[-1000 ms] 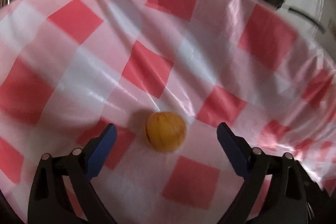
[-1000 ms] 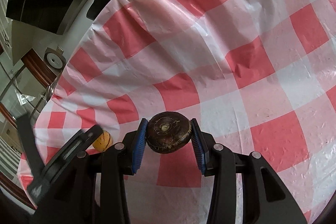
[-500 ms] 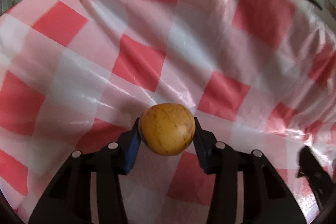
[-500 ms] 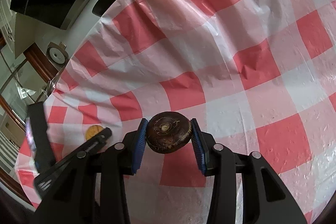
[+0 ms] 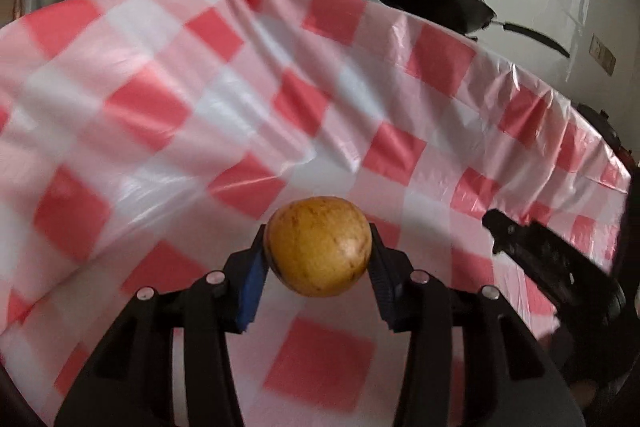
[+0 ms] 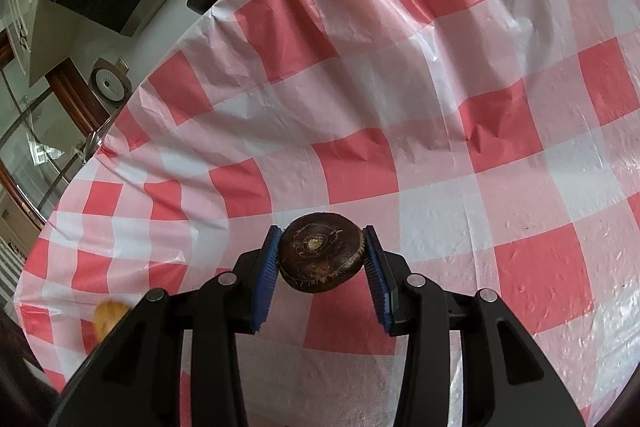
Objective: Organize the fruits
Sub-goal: 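Carry the dried fruit and melon-pear to the white box and open both tools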
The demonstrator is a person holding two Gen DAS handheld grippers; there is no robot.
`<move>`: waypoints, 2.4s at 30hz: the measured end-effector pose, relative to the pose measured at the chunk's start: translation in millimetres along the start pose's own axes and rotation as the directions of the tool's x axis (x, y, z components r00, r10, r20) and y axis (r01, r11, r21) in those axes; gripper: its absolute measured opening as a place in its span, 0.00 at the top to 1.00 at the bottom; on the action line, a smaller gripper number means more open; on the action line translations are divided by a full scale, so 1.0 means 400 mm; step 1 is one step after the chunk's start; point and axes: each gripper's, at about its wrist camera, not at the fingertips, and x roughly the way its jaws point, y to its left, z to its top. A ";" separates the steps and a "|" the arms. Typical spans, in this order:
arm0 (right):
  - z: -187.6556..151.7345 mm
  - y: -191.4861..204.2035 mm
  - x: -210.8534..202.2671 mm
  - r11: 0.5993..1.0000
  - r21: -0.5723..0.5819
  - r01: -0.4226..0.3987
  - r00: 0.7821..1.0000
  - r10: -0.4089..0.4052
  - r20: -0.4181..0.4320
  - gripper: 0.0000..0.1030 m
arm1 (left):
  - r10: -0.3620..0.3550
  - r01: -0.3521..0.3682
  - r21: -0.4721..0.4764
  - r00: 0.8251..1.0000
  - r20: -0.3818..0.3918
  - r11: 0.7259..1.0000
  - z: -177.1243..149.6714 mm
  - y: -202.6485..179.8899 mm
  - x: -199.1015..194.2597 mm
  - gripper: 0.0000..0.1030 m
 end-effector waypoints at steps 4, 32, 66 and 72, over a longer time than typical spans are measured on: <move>-0.001 0.001 0.001 1.000 -0.003 0.001 1.000 -0.001 0.000 0.60 | -0.005 0.005 -0.070 1.000 0.003 0.998 -0.018 0.069 -0.056 0.55; -0.333 0.089 -0.337 0.984 -0.025 -0.179 0.982 0.177 -0.064 0.60 | -0.059 0.057 -0.074 0.998 -0.027 0.996 -0.092 0.125 -0.157 0.55; -0.644 0.392 -0.600 0.822 -0.368 -0.434 0.899 0.364 -0.245 0.60 | 0.033 -0.022 -0.072 0.988 0.153 0.997 -0.354 0.554 -0.677 0.55; -0.779 0.543 -0.616 0.681 -0.538 -0.496 0.866 0.349 -0.357 0.60 | 0.183 -0.172 -0.106 0.976 0.113 0.979 -0.457 0.700 -0.766 0.55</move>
